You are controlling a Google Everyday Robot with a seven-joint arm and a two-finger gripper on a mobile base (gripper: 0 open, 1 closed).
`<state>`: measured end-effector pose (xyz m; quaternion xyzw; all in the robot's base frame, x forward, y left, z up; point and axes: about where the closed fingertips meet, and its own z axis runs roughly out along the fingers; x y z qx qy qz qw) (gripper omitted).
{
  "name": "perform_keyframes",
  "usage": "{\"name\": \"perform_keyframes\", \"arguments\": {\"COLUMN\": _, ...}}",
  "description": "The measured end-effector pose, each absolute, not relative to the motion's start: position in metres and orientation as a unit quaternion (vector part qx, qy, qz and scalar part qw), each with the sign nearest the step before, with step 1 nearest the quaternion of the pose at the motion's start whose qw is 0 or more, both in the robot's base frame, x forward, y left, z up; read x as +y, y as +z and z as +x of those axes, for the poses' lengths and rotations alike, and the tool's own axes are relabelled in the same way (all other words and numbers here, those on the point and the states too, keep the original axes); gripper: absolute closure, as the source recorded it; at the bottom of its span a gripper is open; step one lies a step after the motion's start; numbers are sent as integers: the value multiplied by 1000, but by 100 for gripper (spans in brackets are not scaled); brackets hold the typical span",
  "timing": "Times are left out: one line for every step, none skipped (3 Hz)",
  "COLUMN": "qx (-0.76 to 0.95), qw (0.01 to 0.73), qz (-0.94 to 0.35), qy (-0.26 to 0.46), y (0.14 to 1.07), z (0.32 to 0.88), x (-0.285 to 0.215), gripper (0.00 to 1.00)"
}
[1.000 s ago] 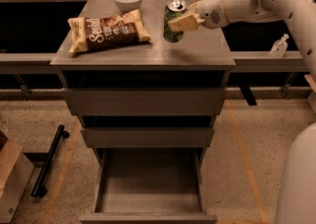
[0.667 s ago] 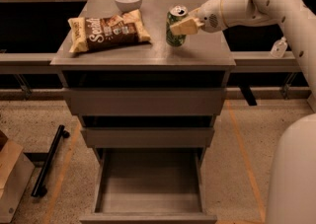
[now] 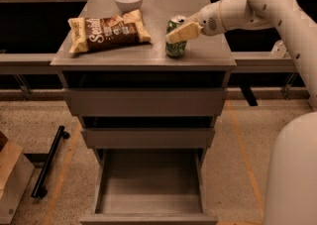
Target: Pick green can from bottom drawer and place on counter
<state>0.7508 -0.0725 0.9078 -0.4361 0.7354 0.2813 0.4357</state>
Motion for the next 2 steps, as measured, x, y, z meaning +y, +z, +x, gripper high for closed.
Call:
{"name": "perform_keyframes", "arguments": {"qx": 735, "qw": 435, "qz": -437, "qy": 282, "y": 907, "z": 751, "x": -71, "gripper": 0}}
{"name": "perform_keyframes", "arguments": {"qx": 735, "qw": 435, "qz": -437, "qy": 282, "y": 907, "z": 751, "x": -71, "gripper": 0}}
